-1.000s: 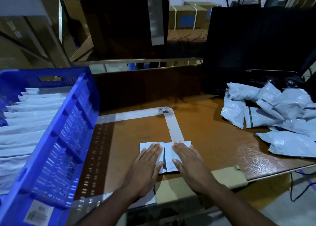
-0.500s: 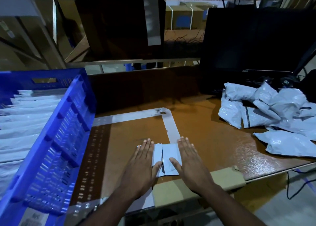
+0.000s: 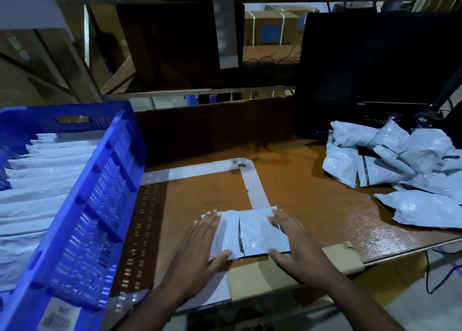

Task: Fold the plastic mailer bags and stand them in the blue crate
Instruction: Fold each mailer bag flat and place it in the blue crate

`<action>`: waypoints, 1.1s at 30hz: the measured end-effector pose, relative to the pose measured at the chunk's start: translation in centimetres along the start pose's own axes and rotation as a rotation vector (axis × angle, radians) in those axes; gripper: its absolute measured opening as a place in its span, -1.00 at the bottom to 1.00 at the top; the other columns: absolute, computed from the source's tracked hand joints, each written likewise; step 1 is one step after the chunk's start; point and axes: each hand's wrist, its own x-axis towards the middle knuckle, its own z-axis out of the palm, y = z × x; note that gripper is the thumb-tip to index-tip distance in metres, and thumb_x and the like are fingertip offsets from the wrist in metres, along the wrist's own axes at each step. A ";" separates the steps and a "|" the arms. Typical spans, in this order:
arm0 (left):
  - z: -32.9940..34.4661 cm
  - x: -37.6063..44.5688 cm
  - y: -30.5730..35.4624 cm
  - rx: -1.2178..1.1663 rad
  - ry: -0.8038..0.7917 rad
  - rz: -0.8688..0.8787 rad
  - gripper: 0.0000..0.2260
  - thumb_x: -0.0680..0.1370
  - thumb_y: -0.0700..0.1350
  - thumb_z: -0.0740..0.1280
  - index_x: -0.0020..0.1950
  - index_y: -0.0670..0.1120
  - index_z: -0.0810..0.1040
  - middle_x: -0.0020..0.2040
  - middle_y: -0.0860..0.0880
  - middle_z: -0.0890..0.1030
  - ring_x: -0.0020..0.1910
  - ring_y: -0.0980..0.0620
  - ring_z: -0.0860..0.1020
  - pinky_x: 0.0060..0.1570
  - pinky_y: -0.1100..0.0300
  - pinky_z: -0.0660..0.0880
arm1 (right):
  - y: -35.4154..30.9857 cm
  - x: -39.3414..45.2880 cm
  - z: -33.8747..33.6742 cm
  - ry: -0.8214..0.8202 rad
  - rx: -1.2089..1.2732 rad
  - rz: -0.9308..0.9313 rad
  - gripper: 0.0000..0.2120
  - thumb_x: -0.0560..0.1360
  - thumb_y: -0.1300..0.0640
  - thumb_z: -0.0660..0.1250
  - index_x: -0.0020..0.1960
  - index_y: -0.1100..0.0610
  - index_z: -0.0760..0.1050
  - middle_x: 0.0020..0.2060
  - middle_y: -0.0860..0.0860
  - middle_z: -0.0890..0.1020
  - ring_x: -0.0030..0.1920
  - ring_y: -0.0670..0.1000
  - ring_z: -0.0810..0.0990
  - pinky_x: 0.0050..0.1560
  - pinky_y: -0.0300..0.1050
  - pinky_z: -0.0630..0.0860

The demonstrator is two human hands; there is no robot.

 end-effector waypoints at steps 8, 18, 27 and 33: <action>0.3 -0.3 0.3 -0.133 0.112 0.033 -0.43 0.42 0.33 0.43 0.35 0.18 0.40 0.48 0.30 0.29 0.50 0.26 0.25 0.41 0.15 0.35 | 0.9 -0.7 0.0 0.003 0.024 0.040 -0.62 0.49 0.14 0.41 0.22 -0.17 0.42 0.27 -0.37 0.43 0.32 -0.20 0.46 0.16 -0.37 0.41; -0.6 0.1 1.1 -0.077 0.123 0.011 -0.62 0.40 0.16 0.34 0.21 0.25 0.45 0.44 0.28 0.38 0.43 0.21 0.34 0.38 0.15 0.38 | -1.0 0.2 -1.1 0.111 0.041 -0.003 -0.84 0.61 0.07 0.32 0.01 -0.21 0.45 0.38 -0.28 0.45 0.29 -0.25 0.44 0.25 -0.15 0.51; -0.8 2.3 2.5 0.013 0.092 -0.034 -0.51 0.63 0.31 -0.01 0.48 0.17 0.37 0.52 0.22 0.34 0.54 0.21 0.21 0.58 0.03 0.11 | -2.7 2.3 0.5 0.091 -0.266 -0.077 -0.57 0.69 -0.12 0.05 0.50 -0.04 0.36 0.50 -0.17 0.33 0.54 -0.16 0.17 0.50 -0.27 -0.18; 1.6 3.2 1.9 0.239 -0.037 0.049 -0.28 0.60 0.27 -0.43 0.67 -0.03 -0.05 0.67 0.05 -0.04 0.61 0.17 -0.17 0.59 0.11 -0.23 | -1.8 3.5 4.0 -0.005 -0.458 -0.164 -0.24 0.61 -0.22 -0.48 0.63 0.14 0.01 0.61 0.02 0.04 0.60 -0.05 -0.13 0.54 0.00 -0.20</action>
